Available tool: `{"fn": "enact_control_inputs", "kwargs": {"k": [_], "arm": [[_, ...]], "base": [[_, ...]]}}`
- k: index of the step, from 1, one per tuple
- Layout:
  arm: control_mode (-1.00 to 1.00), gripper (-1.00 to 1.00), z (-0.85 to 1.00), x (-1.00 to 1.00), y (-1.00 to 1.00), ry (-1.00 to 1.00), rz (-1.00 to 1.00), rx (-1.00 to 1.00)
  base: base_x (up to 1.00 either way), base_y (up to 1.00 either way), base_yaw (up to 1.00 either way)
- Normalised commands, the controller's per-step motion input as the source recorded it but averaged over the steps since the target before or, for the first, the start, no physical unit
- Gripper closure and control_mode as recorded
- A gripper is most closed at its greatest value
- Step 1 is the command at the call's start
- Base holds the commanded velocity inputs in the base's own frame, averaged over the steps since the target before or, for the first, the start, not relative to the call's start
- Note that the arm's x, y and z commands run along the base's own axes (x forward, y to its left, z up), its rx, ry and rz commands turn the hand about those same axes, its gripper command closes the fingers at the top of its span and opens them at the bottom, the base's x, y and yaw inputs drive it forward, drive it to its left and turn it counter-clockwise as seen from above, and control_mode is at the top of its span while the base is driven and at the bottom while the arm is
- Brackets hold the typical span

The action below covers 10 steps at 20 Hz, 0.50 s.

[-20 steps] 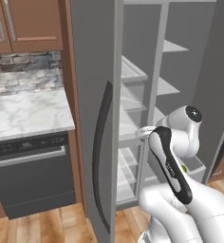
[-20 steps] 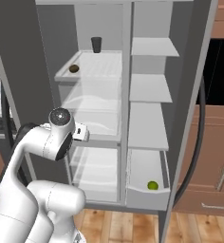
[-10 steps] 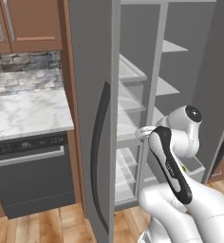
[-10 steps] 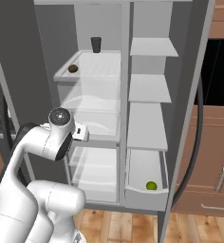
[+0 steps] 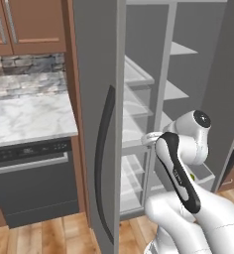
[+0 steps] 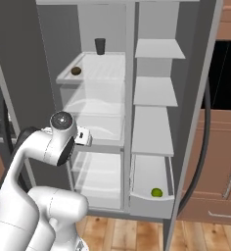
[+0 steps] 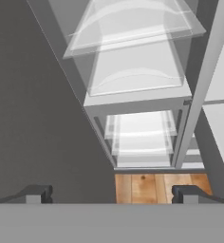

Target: Take the kiwi and lime from the fridge shelf and place them in the freezer drawer to begin freezing them.

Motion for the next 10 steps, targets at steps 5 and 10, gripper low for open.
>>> {"fn": "enact_control_inputs", "kwargs": {"k": [5, 10], "arm": [[1.0, -1.0, 0.0, 0.0, 0.0, 0.0, 0.0, 0.0], [1.0, -1.0, 0.0, 0.0, 0.0, 0.0, 0.0, 0.0]], "base": [[0.94, 0.12, 0.0], [0.03, -0.16, 0.0]]}}
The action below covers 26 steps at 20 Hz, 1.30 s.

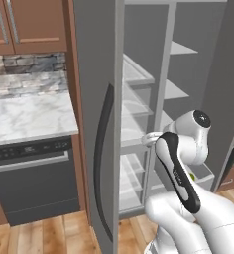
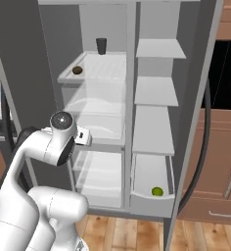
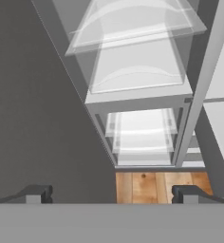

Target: Take the kiwi and lime from the fridge shelf and place them in the freezer drawer to begin freezing them.

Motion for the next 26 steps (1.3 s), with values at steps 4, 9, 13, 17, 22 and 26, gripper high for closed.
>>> {"fn": "enact_control_inputs", "kwargs": {"k": [4, 9, 13, 17, 22, 26], "arm": [[1.0, -1.0, 0.0, 0.0, 0.0, 0.0, 0.0, 0.0], [1.0, -1.0, 0.0, 0.0, 0.0, 0.0, 0.0, 0.0], [1.0, -1.0, 0.0, 0.0, 0.0, 0.0, 0.0, 0.0], [1.0, -1.0, 0.0, 0.0, 0.0, 0.0, 0.0, 0.0], [1.0, -1.0, 0.0, 0.0, 0.0, 0.0, 0.0, 0.0], [1.0, -1.0, 0.0, 0.0, 0.0, 0.0, 0.0, 0.0]], "base": [[0.18, -0.23, 0.0], [0.39, -0.09, 0.0], [0.46, -0.18, 0.0], [0.51, 0.0, 0.0], [0.46, -0.19, 0.0], [-0.04, 0.02, 0.0]]}}
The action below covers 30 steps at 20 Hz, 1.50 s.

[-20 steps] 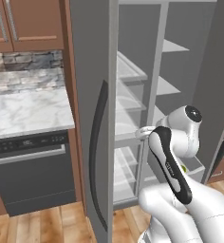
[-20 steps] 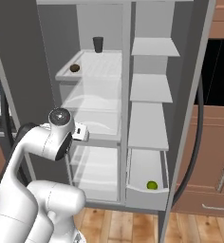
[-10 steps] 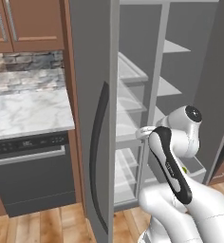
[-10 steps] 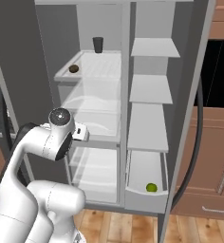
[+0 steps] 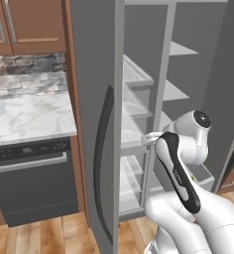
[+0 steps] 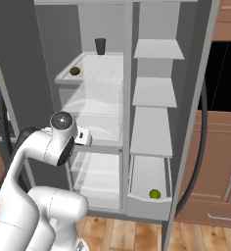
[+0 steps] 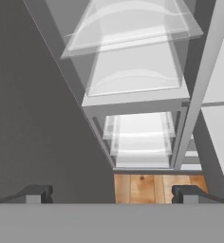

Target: Take the kiwi and lime from the fridge shelf and place them in the freezer drawer to begin freezing them.

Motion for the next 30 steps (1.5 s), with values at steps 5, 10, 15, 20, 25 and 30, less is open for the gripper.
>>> {"fn": "enact_control_inputs", "kwargs": {"k": [5, 10, 15, 20, 25, 30], "arm": [[1.0, -1.0, 0.0, 0.0, 0.0, 0.0, 0.0, 0.0], [1.0, -1.0, 0.0, 0.0, 0.0, 0.0, 0.0, 0.0], [1.0, -1.0, 0.0, 0.0, 0.0, 0.0, 0.0, 0.0], [1.0, -1.0, 0.0, 0.0, 0.0, 0.0, 0.0, 0.0], [1.0, -1.0, 0.0, 0.0, 0.0, 0.0, 0.0, 0.0], [1.0, -1.0, 0.0, 0.0, 0.0, 0.0, 0.0, 0.0]], "base": [[-0.28, -0.18, 0.0], [-0.24, -0.16, 0.0], [0.0, -0.42, -0.01], [0.02, -0.24, -0.02], [0.2, 0.14, -0.06], [0.57, 0.3, -0.07]]}}
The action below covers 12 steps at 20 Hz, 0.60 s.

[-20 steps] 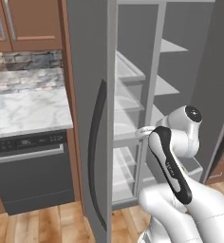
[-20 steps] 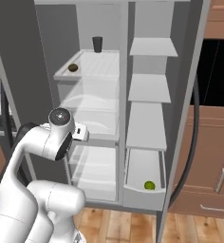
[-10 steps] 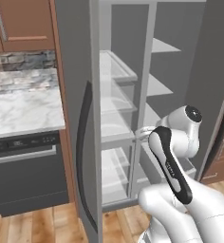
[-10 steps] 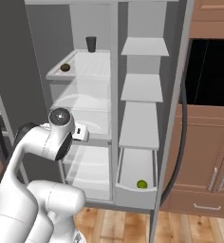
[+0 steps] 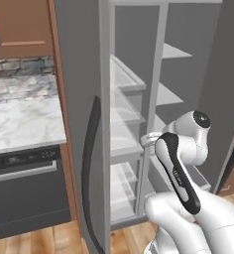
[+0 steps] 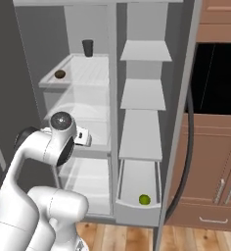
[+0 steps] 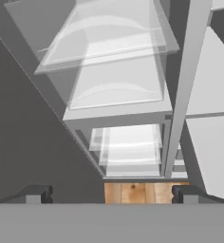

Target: Take the kiwi and lime from the fridge shelf and place them in the freezer drawer to begin freezing them.

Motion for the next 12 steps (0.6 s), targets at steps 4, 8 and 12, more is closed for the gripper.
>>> {"fn": "enact_control_inputs", "kwargs": {"k": [4, 8, 12], "arm": [[1.0, -1.0, 0.0, 0.0, 0.0, 0.0, 0.0, 0.0], [1.0, -1.0, 0.0, 0.0, 0.0, 0.0, 0.0, 0.0], [1.0, -1.0, 0.0, 0.0, 0.0, 0.0, 0.0, 0.0]], "base": [[0.41, 0.41, -0.03], [0.02, 0.59, 0.0], [0.08, 0.64, 0.0]]}}
